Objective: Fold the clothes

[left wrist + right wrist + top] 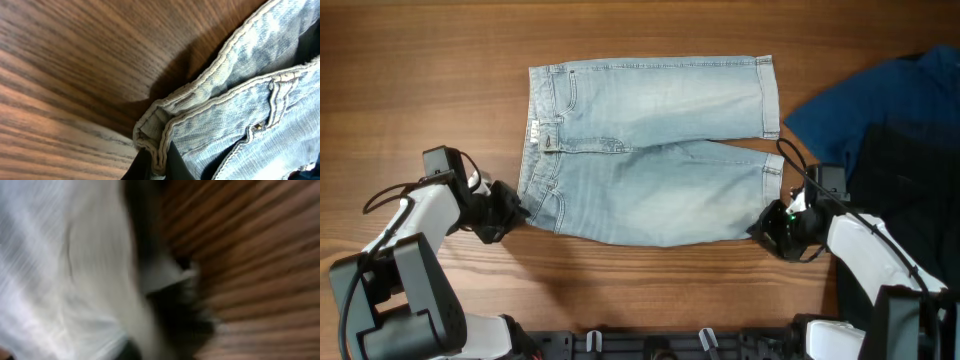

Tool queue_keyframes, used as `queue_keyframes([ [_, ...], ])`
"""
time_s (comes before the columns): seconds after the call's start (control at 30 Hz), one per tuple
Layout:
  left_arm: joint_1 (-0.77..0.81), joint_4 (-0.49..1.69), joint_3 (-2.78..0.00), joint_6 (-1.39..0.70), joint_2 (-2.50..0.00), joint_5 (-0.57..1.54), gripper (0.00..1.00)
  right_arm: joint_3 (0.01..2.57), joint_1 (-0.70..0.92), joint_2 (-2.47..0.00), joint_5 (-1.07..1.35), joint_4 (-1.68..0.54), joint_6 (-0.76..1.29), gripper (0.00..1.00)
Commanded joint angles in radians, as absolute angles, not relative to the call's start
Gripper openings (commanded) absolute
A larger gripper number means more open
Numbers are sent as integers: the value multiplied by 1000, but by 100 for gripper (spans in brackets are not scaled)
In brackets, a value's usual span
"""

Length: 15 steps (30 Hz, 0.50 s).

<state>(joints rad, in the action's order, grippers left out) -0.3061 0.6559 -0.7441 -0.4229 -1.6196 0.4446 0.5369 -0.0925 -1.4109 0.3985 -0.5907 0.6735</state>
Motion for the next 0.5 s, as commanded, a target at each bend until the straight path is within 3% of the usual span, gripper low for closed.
queue_keyframes([
  [0.0,-300,669,-733,-396,-1581,474,4,511,-91,-1443,286,-577,675,4],
  [0.1,-300,690,-735,-365,-1509,474,4,533,-91,-1428,351,-588,566,4],
  [0.47,-299,832,-735,-344,-1164,391,4,657,-91,-1108,344,-886,472,4],
])
